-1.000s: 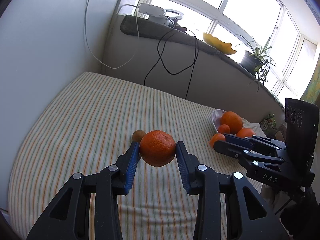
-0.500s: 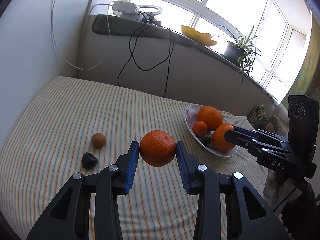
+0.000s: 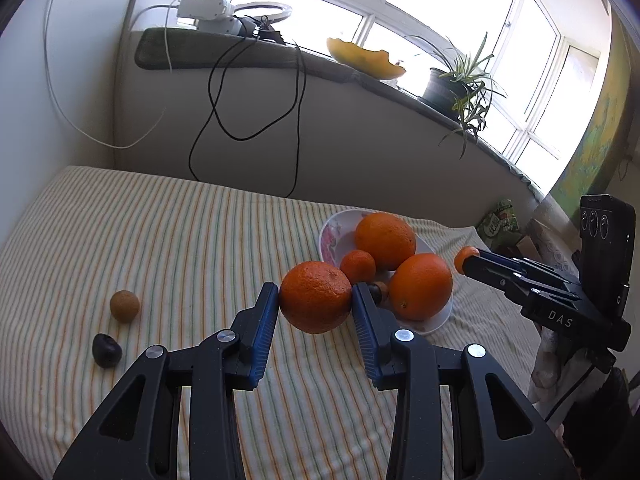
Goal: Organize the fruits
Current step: 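Carry the mandarin with the left tool while the right tool carries the tangerine over the plate, then lower the mandarin into the plate and open the left tool while the right tool releases the tangerine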
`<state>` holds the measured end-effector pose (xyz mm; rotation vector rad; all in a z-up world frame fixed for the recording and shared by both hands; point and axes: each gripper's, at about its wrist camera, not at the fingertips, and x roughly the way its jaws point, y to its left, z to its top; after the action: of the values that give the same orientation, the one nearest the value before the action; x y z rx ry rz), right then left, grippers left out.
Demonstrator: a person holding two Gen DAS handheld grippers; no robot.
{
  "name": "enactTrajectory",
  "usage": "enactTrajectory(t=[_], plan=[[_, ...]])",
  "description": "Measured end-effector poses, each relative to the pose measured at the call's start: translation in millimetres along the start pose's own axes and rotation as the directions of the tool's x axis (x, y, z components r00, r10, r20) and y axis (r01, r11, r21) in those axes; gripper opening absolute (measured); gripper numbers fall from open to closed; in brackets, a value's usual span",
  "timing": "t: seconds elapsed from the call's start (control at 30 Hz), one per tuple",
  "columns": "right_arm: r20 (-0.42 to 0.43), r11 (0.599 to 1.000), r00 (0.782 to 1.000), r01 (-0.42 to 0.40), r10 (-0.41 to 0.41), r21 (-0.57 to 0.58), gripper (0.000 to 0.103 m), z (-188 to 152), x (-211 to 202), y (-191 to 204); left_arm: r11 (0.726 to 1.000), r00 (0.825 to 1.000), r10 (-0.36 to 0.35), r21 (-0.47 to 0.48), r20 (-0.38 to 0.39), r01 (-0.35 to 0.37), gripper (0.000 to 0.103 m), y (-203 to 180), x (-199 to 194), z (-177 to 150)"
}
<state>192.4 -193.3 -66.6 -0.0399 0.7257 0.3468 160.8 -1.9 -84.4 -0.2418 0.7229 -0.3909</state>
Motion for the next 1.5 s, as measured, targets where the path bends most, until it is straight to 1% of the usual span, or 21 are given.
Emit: enactTrajectory(t=[0.23,0.6,0.9,1.23,1.3,1.37,1.43,1.47,1.5], plan=[[0.002,0.999,0.999,0.036,-0.037,0.025,0.029,1.0,-3.1,-28.4,1.000,1.000,-0.018,0.017,-0.020,0.018,0.036,-13.7,17.9,3.9],[-0.024,0.994,0.998,0.062,-0.060,0.087,0.029,2.8,18.1,-71.9,0.998,0.998,-0.039,0.037,-0.045,0.041,0.036,-28.1,40.0,9.4],[-0.052,0.992,0.997,0.055,-0.050,0.109,0.030,1.2,40.2,-83.6,0.998,0.996,-0.050,0.042,-0.073,0.053,0.036,-36.0,59.1,14.0],[-0.060,0.991,0.998,0.032,-0.024,0.134,0.030,2.3,50.5,-91.5,0.997,0.995,-0.052,0.060,-0.084,0.057,0.036,-44.7,67.9,15.1],[-0.057,0.990,0.998,0.026,-0.018,0.138,0.030,2.2,51.7,-93.3,0.996,0.995,-0.053,0.066,-0.085,0.059,0.038,-46.2,68.3,15.4],[-0.059,0.990,0.998,0.016,-0.008,0.140,0.030,2.2,53.0,-94.4,0.996,0.995,-0.057,0.068,-0.079,0.063,0.054,-47.6,66.9,15.8],[-0.060,0.990,0.998,0.019,-0.010,0.141,0.030,2.1,53.8,-95.2,0.995,0.996,-0.061,0.073,-0.073,0.066,0.054,-49.3,64.8,16.7],[-0.059,0.989,0.998,0.018,-0.010,0.144,0.034,2.1,53.7,-95.8,0.995,0.996,-0.060,0.076,-0.070,0.065,0.054,-50.0,63.7,16.9],[-0.053,0.989,0.999,0.015,-0.008,0.148,0.046,2.8,53.2,-96.7,0.995,0.996,-0.058,0.080,-0.068,0.063,0.054,-50.6,62.9,17.0]])
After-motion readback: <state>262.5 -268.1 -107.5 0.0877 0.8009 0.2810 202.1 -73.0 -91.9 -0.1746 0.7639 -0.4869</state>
